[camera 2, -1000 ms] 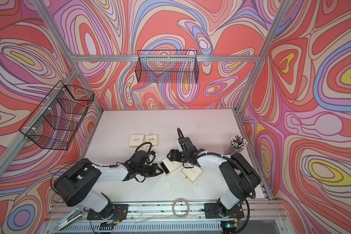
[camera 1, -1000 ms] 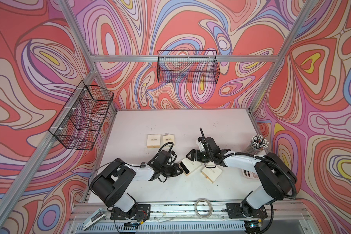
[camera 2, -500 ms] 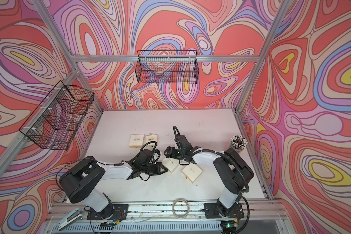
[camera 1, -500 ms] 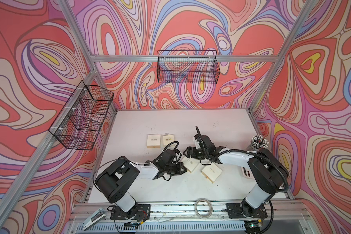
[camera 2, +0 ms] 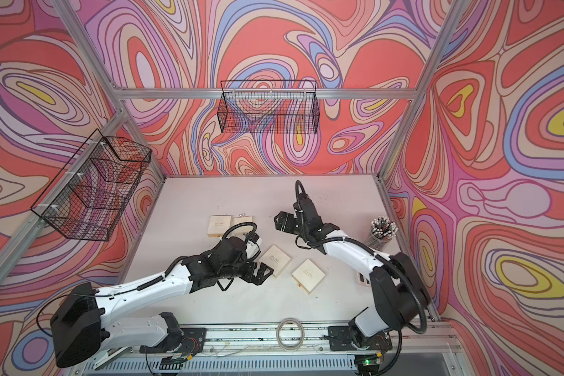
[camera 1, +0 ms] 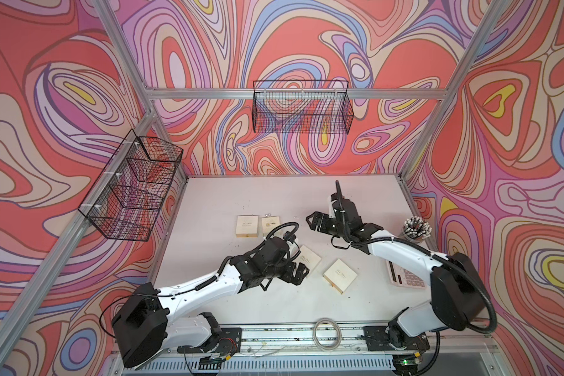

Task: Take out the earrings from the drawer-style jewelry box
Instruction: Close the drawer of the jewelry box, then pick up the jewelry box from the center of the board.

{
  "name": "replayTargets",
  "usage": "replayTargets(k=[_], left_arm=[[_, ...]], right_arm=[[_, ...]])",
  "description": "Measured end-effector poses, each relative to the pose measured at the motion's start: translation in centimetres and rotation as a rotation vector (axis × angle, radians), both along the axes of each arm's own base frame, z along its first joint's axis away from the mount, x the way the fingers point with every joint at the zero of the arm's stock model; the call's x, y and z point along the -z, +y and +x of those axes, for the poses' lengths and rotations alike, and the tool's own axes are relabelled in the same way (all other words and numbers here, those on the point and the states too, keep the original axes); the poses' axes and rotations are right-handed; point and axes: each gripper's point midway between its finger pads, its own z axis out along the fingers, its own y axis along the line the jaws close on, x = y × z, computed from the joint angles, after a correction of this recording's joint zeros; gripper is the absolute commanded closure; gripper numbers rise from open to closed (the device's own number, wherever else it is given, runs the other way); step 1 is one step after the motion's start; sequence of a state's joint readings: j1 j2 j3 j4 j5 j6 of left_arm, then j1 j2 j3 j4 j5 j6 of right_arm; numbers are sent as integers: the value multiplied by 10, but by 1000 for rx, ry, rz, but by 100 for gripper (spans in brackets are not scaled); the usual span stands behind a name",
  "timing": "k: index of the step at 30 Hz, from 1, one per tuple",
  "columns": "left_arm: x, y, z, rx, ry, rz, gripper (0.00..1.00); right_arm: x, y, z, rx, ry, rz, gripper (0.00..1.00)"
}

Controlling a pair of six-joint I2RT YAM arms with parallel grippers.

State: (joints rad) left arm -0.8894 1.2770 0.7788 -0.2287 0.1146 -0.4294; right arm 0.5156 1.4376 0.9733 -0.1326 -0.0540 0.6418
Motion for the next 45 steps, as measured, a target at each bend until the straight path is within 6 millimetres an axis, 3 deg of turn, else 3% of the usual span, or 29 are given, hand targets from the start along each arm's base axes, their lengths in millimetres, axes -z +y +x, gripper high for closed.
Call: replayTargets(k=[3,5,8,12,17,23,32,36,45], left_arm=[[8,-4,10,32,-19,93,0],[19,-6,15,55,-12,154,0],[34,-11,23,82,1,233,0],[47,-19,32,113,14,298,0],[61,-29,40,130,43,339,0],[80,-29,43,113,84,389,10],[77,-25,49,22,107,398,25],[73,-27,55,-39,116,391,26],[46,-49,93,-235,114,352,27]], right_arm=[[-37,-28,-11,60,-83,-2,2],[-51,-45,-23,94,-113,-9,2],[-55,-64,-44,127,-121,-28,2],[-43,-77,-62,138,-81,-61,2],[-26,-82,-74,134,-31,-90,2],[-17,-82,-77,122,-10,-95,2],[-11,-78,-77,105,-4,-96,2],[-6,-76,-77,92,1,-92,2],[-3,-74,-74,85,0,-104,2]])
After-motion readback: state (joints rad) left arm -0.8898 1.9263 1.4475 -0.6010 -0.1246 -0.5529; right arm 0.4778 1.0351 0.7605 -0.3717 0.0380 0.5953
